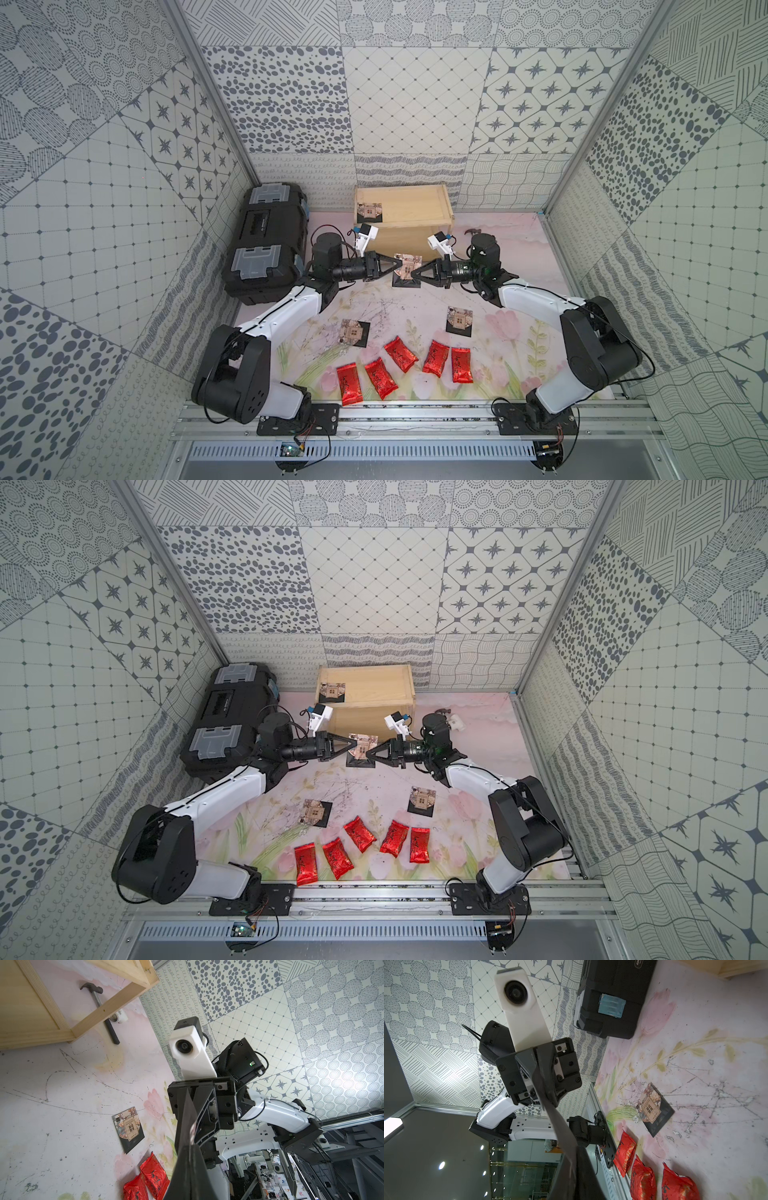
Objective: Place the tea bags on the shelf by color
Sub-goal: Pick up the tea bag from the center of the board.
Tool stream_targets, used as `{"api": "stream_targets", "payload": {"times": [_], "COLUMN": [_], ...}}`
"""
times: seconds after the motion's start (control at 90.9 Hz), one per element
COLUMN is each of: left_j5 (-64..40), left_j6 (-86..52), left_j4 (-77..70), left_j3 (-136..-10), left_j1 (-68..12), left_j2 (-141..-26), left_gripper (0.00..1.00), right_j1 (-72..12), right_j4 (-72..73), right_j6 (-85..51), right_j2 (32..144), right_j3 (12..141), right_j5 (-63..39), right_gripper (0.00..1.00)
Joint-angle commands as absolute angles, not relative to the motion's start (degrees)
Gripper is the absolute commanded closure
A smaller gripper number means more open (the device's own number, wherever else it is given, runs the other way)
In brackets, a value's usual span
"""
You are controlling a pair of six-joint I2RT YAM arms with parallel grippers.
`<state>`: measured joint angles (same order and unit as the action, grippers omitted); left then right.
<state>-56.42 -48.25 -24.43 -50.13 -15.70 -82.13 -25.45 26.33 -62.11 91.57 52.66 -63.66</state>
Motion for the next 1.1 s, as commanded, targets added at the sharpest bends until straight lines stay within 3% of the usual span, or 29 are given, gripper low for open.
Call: {"api": "stream_targets", "payload": {"times": [0.0,0.198,0.473,0.814,1.089], "left_j5": [-56.45,-55.58,-54.48,-53.54,-52.19], "left_j6": [-45.60,-45.09,-45.17,-52.83,-54.34], "left_j4": [-25.42,-24.53,-24.50,-32.74,-35.34], "left_j3": [-49.46,-49.18,-48.98,-47.42,-46.12], "left_j1": [-15.46,-15.47,-15.45,-15.46,-15.45], "left_j2": [-81.38,-80.38,-80.60,-82.43,-82.12], "left_gripper": [1.00,1.00,1.00,1.00,1.00], "right_j1": [-25.31,-23.87,-23.84,-25.03,-25.42], "right_j4": [26.72,25.50,25.99,28.20,29.61], "right_j6": [-60.93,-60.22,-60.46,-61.17,-62.42], "right_j2": [89.91,89.13,88.16,87.68,87.65], "right_j3": [52.60,52.63,52.30,51.68,51.16], "right_j5": [-61.69,-62.01,-61.79,-59.98,-59.34], "right_gripper": [0.84,0.81,0.91,0.95,0.85]}}
